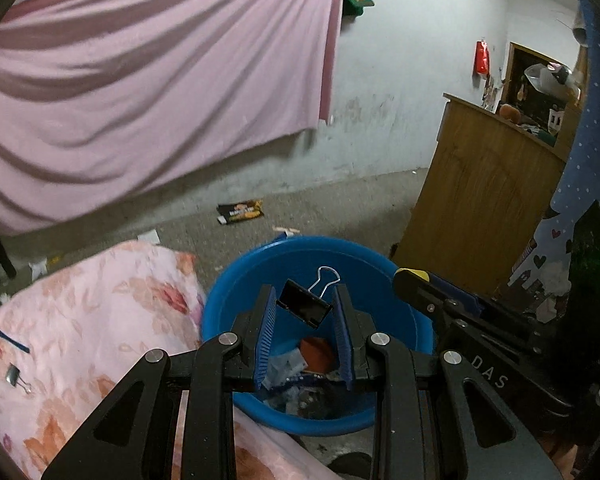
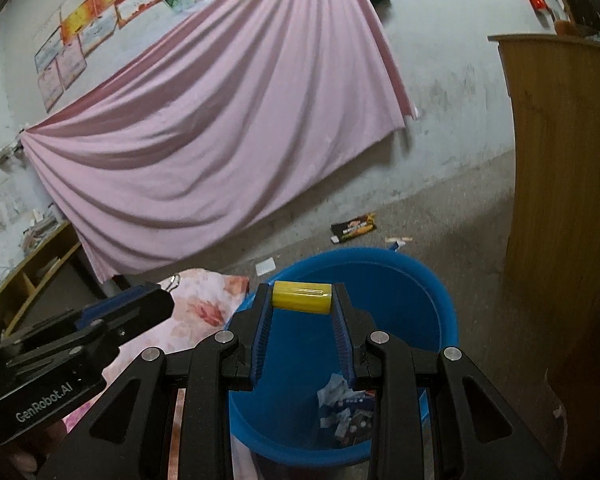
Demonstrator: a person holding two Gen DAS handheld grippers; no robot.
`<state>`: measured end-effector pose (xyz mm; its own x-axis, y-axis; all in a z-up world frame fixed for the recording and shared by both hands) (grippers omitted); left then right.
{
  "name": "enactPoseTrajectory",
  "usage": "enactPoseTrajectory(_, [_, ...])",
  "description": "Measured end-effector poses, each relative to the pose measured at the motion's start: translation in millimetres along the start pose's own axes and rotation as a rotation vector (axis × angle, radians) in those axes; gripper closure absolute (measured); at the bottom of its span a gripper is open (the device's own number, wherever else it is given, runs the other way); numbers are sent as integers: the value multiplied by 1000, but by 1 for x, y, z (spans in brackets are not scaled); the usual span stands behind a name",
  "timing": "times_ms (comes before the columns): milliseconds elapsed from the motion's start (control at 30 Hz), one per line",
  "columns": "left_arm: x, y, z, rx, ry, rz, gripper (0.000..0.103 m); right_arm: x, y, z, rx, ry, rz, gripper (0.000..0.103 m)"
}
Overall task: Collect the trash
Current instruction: 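Open the left tool to drop the clip while the right tool drops the sponge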
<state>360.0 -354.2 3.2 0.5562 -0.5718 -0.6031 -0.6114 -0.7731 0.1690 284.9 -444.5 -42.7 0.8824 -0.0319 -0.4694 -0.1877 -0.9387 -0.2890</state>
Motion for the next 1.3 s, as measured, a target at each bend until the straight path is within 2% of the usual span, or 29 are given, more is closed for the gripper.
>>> enactPoseTrajectory(367, [9, -7, 0, -40, -55, 9, 76, 9, 5, 4, 20, -66, 2, 75])
enactPoseTrajectory(433, [9, -11, 0, -54, -52, 11, 68, 10, 6, 3, 24, -73, 0, 75])
enactPoseTrajectory(633, [7, -17, 1, -70, -52, 2, 68, 14, 8, 4, 32, -91, 2, 75])
enactPoseTrajectory(800, [-2, -24, -1, -82, -34, -10, 68, 16, 9, 5, 36, -100, 1, 71])
enactPoseTrajectory(1000, [-18, -35, -3, -88, 4, -41, 68, 17, 5, 4, 28, -82, 4, 68])
enactPoseTrajectory(1300, [-55, -59, -7, -97, 84, -109, 68, 7, -19, -10, -14, 22, -3, 66])
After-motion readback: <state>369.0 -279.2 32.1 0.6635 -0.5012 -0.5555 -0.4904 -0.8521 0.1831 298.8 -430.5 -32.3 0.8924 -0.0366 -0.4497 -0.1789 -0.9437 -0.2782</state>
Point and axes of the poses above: each gripper's, at about its wrist camera, not at the fingertips, and x roughly the way its jaws point, y to its right, z to its underside, the point moved 3 cm from there along x, roughly the way its jaws point, and after that the axes turned 3 degrees about -x, right-handed, at the moved point
